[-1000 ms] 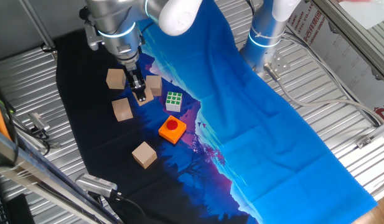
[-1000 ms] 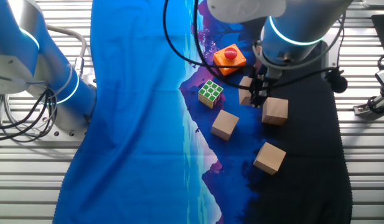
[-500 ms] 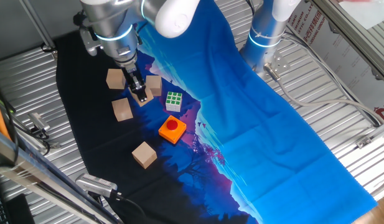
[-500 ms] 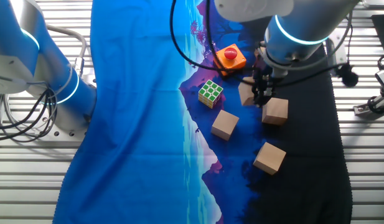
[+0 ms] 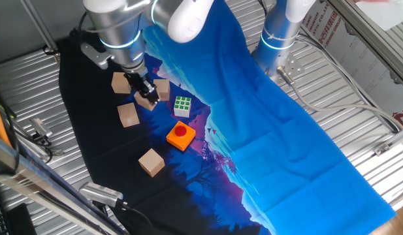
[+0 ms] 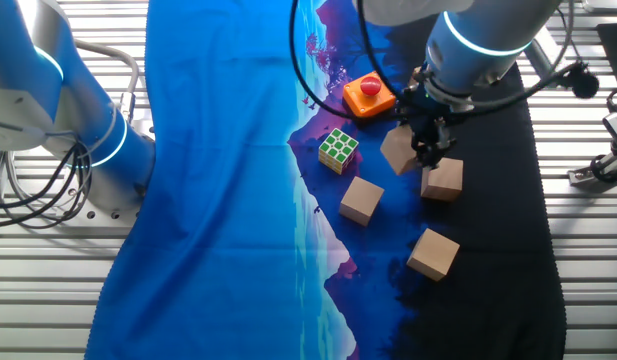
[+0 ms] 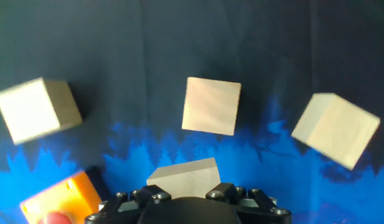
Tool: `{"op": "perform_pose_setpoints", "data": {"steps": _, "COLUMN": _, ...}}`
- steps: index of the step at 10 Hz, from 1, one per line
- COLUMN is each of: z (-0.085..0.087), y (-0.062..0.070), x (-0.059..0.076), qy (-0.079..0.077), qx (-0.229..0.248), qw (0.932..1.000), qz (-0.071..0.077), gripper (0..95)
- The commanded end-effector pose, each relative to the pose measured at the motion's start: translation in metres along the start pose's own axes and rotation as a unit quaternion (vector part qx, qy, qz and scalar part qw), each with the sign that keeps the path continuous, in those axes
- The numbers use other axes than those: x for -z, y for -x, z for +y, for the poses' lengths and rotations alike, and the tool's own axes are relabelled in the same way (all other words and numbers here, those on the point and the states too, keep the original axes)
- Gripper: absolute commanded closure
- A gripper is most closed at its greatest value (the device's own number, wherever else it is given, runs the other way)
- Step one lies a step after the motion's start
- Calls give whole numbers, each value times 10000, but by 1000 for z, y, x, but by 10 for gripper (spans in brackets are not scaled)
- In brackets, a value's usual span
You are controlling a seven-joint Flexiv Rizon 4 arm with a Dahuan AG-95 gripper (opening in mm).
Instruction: Stack the blocks in a vertical line of five
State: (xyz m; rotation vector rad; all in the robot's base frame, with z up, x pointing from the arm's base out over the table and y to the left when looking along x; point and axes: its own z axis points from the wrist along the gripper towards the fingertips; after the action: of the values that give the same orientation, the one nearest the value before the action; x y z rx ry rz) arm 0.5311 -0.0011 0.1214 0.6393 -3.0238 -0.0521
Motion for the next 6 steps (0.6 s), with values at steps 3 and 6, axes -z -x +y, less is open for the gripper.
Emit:
{"op": "perform_pose_setpoints", "data": {"steps": 3, "z": 29, "y": 28, "x": 12, "qy": 134, "qx": -225, "qw": 9994, "qz": 212, "gripper": 950}}
{"op": "perform_pose_setpoints", "data": {"steps": 6, "z": 70, "y": 58, "x": 10, "qy": 178, "qx": -973, "qw": 9948, "qz": 253, "gripper": 950}}
